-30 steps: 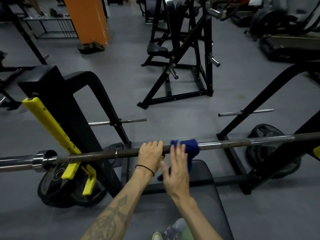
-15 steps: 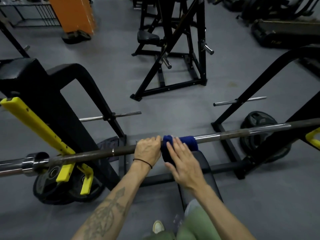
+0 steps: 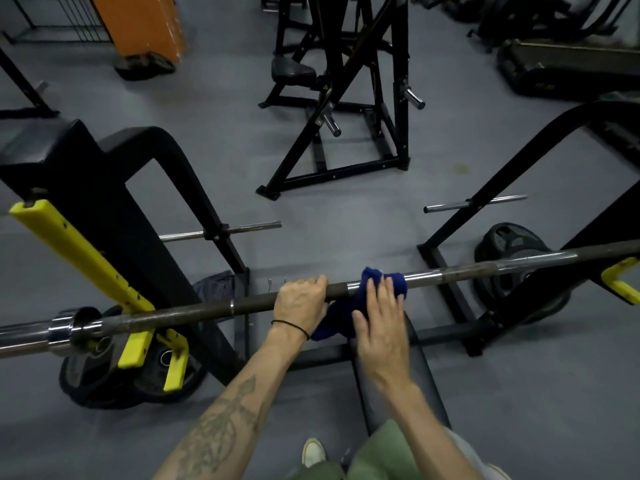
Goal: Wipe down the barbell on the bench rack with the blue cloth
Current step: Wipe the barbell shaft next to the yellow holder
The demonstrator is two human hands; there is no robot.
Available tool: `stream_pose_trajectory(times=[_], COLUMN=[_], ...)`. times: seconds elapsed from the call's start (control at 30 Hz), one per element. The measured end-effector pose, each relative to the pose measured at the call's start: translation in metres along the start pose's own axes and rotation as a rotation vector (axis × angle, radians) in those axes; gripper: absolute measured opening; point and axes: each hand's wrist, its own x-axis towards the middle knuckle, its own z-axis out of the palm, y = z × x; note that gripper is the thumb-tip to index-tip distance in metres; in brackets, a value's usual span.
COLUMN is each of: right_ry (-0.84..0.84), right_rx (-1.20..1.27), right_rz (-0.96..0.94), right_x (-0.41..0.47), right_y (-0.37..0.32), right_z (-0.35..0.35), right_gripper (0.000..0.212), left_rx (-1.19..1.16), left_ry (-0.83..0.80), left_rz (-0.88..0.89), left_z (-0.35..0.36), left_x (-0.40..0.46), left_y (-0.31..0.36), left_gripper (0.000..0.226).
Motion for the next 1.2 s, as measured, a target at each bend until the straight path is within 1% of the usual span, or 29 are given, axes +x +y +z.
stream_pose_trajectory(times=[0.03,0.07,0.13,0.17,0.2,0.23,0.27,0.3,0.37,0.4,0.43,0.47,0.53,0.57,0.6,0.63,0.7,0.73,0.77,0.83,0.87,0.9,0.93,0.97,1.03,1.07,1.1,1.13,1.2], right_ry=[-0.006,-0.032,-0.113,-0.123,-0.104,-0.073,-0.035,-0.001,0.034,0.011,-0.029,-0.069,-0.092,-0.071,-0.044,-0.018,0.004,-0.023,-0.068,-0.141,-0.134,-0.104,-0.066,-0.026,0.014,-0.003,-0.043,-0.084,-0.121], right_rx=[0.056,0.088,0.032,-0.039,-0.103,-0.135,-0.124,-0.079,0.044,0.095,0.125,0.11,-0.015,-0.072,-0.091,-0.066,0.051,0.098,0.115,0.033,-0.035,-0.081,-0.09,-0.059,0.052,0.106,0.138,0.139,0.04], right_rz=[0.041,0.012,-0.177,-0.27,-0.323,-0.319,-0.253,-0.145,0.04,0.073,0.043,-0.048,-0.24,-0.283,-0.258,-0.166,0.035,0.06,0.012,-0.23,-0.321,-0.357,-0.325,-0.227,-0.009,0.033,0.005,-0.085,-0.312], right_x=[-0.002,-0.004,-0.003,0.001,0.005,0.008,0.008,0.006,0.003,0.002,0.0,-0.002,0.0,0.003,0.004,0.004,0.003,0.003,0.001,-0.001,0.003,0.007,0.009,0.008,0.003,0.001,0.0,-0.003,0.002], right_y=[-0.017,-0.031,-0.034,-0.022,-0.006,0.008,0.018,0.02,-0.003,-0.017,-0.027,-0.028,-0.006,0.01,0.021,0.025,0.004,-0.012,-0.023,-0.019,-0.004,0.014,0.028,0.036,0.021,0.004,-0.01,-0.014,0.004], right_z=[0.008,0.015,0.017,0.013,0.008,0.003,-0.001,-0.002,0.006,0.011,0.015,0.015,0.008,0.004,-0.001,-0.003,0.001,0.006,0.01,0.011,0.006,0.001,-0.005,-0.009,-0.005,0.001,0.006,0.01,0.006], right_gripper=[0.068,0.07,0.069,0.067,0.065,0.064,0.064,0.064,0.067,0.069,0.071,0.071,0.067,0.064,0.063,0.063,0.065,0.067,0.07,0.069,0.067,0.065,0.064,0.064,0.067,0.069,0.071,0.072,0.069], left_rx=[0.005,0.01,0.008,0.007,0.01,0.016,0.019,0.019,0.017,0.022,0.032,0.042,0.038,0.029,0.024,0.02,0.012,0.001,-0.015,-0.045,-0.059,-0.062,-0.052,-0.036,-0.025,-0.032,-0.04,-0.045,-0.049], left_ry=[0.003,0.014,0.032,0.039,0.045,0.043,0.036,0.033,0.045,0.048,0.053,0.062,0.059,0.053,0.048,0.04,0.045,0.056,0.075,0.139,0.168,0.196,0.226,0.254,0.297,0.319,0.343,0.367,0.4], left_rz=[-0.003,-0.007,-0.018,-0.023,-0.03,-0.035,-0.035,-0.035,-0.038,-0.041,-0.045,-0.049,-0.05,-0.052,-0.057,-0.067,-0.097,-0.108,-0.107,-0.069,-0.032,0.005,0.031,0.039,0.009,-0.018,-0.044,-0.063,-0.079], left_z=[0.001,0.002,0.001,0.001,0.0,0.0,0.0,0.0,-0.002,-0.002,-0.003,-0.003,-0.001,0.0,0.002,0.002,0.002,0.001,0.0,0.001,0.003,0.005,0.009,0.012,0.018,0.02,0.022,0.024,0.027], left_x=[0.0,0.002,0.005,0.006,0.005,0.004,0.003,0.002,0.003,0.003,0.004,0.004,0.003,0.002,0.001,0.0,-0.001,0.0,0.001,-0.001,-0.004,-0.008,-0.013,-0.019,-0.026,-0.028,-0.029,-0.03,-0.028], left_y=[0.0,0.001,0.001,0.001,0.001,0.001,0.001,0.002,0.004,0.004,0.004,0.004,0.004,0.005,0.005,0.006,0.009,0.011,0.011,0.01,0.009,0.008,0.007,0.007,0.009,0.012,0.015,0.018,0.021], left_gripper=[0.038,0.036,0.033,0.032,0.032,0.033,0.035,0.036,0.037,0.038,0.037,0.037,0.036,0.036,0.036,0.036,0.036,0.036,0.035,0.033,0.032,0.031,0.03,0.032,0.04,0.042,0.042,0.041,0.037])
